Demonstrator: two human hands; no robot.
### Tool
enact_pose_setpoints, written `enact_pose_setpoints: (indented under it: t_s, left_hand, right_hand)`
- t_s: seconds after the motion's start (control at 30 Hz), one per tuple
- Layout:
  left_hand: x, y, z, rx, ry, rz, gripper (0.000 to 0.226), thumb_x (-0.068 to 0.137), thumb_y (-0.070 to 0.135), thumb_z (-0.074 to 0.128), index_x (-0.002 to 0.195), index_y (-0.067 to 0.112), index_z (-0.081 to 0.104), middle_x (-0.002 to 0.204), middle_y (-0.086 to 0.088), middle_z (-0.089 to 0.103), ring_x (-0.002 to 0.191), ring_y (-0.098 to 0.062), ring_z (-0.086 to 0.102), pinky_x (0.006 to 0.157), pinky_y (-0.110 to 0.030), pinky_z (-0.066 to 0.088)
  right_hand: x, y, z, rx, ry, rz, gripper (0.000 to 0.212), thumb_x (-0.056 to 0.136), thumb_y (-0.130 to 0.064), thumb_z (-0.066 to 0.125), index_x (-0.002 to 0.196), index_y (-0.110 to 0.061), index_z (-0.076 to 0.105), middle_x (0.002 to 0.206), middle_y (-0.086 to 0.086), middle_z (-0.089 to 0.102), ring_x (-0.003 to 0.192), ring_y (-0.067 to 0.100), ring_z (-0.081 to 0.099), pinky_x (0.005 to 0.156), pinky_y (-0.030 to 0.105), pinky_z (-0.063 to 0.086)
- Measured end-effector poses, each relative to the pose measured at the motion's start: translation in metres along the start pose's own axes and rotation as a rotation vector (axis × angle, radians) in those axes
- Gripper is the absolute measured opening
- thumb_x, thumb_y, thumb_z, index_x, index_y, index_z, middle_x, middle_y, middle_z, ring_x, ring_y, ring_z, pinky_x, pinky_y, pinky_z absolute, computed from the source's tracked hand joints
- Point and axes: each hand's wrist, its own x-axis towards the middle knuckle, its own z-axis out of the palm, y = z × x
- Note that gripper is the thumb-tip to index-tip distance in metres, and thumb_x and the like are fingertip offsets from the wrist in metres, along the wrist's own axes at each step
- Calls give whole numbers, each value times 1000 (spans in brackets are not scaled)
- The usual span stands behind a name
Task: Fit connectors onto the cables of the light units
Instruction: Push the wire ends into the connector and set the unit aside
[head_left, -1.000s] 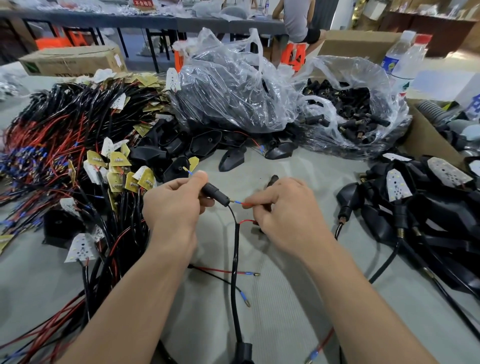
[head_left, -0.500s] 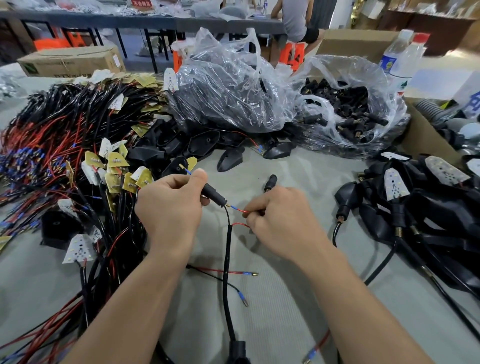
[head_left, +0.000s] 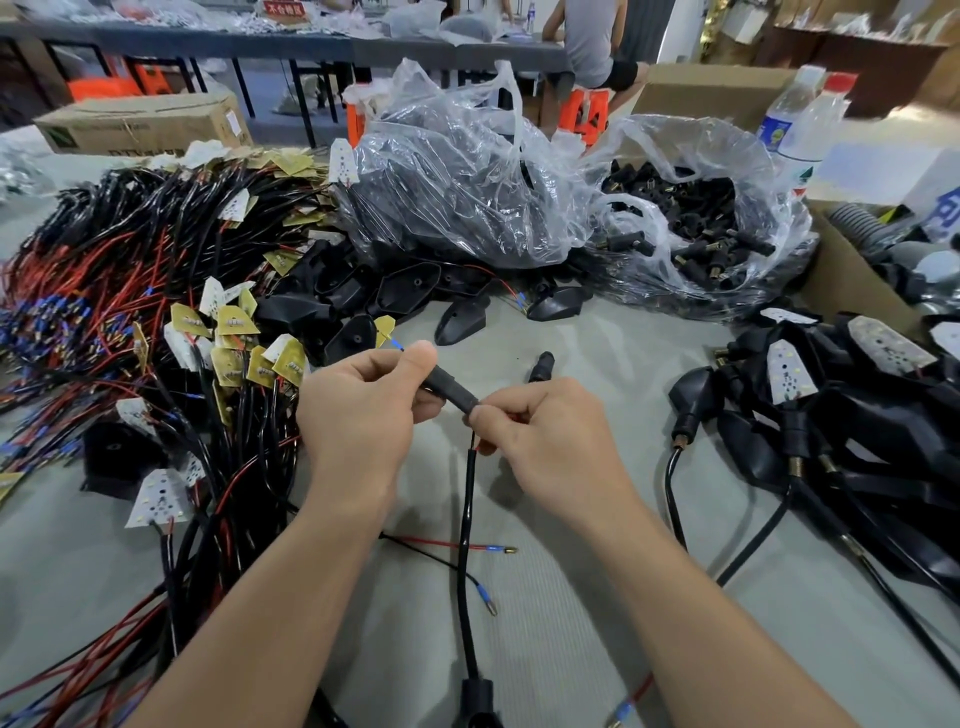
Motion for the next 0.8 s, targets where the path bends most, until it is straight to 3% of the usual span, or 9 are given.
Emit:
enact_pose_setpoints:
  t_s: [0.13, 0.27, 0.37, 0.47, 0.67, 0.8]
  left_hand:
    - [2, 3, -1, -114, -19, -69, 20, 89, 13, 78, 71, 9, 71, 62, -8, 73, 51, -15, 70, 53, -19, 56]
    - [3, 5, -2, -201, -24, -133, 19, 91, 14, 76, 75, 8, 69, 63, -6, 73, 54, -14, 70, 54, -19, 56]
    - [4, 7, -2, -224, -30, -148, 19, 91, 15, 75, 75, 8, 69, 63, -4, 74, 55, -12, 71, 54, -18, 56]
    - [3, 7, -3, -223, -33, -146, 19, 91, 14, 75, 75, 7, 68, 64, -4, 74, 54, -12, 70, 53, -18, 56]
    - [-2, 4, 0, -212, -91, -167, 17, 90, 15, 76, 77, 7, 70, 67, -6, 74, 56, -13, 71, 55, -18, 56]
    - [-2, 6, -1, -246, -152, -185, 14, 91, 17, 74, 84, 5, 71, 69, -5, 74, 57, -11, 70, 56, -17, 56]
  right_hand:
    - [3, -4, -5, 262, -92, 156, 37, 94, -45, 61, 81, -16, 79, 72, 4, 75, 63, 12, 59, 66, 31, 46]
    - [4, -7, -20, 721, -154, 251, 41, 108, -22, 43, 95, 0, 75, 87, 18, 76, 69, 22, 70, 72, 25, 58]
    - [4, -6, -25, 730, -192, 250, 30, 105, -11, 49, 97, 3, 73, 85, 16, 76, 68, 19, 71, 69, 22, 57]
    - [4, -6, -23, 650, -176, 191, 25, 100, -9, 59, 84, -6, 78, 81, 14, 77, 65, 17, 70, 68, 22, 57]
    - [2, -4, -10, 464, -57, 118, 14, 86, -16, 79, 73, -16, 80, 71, 10, 75, 57, 17, 68, 74, 40, 52]
    - [4, -5, -9, 613, -100, 221, 22, 92, -26, 73, 74, -14, 76, 69, 12, 73, 48, 16, 61, 63, 30, 52]
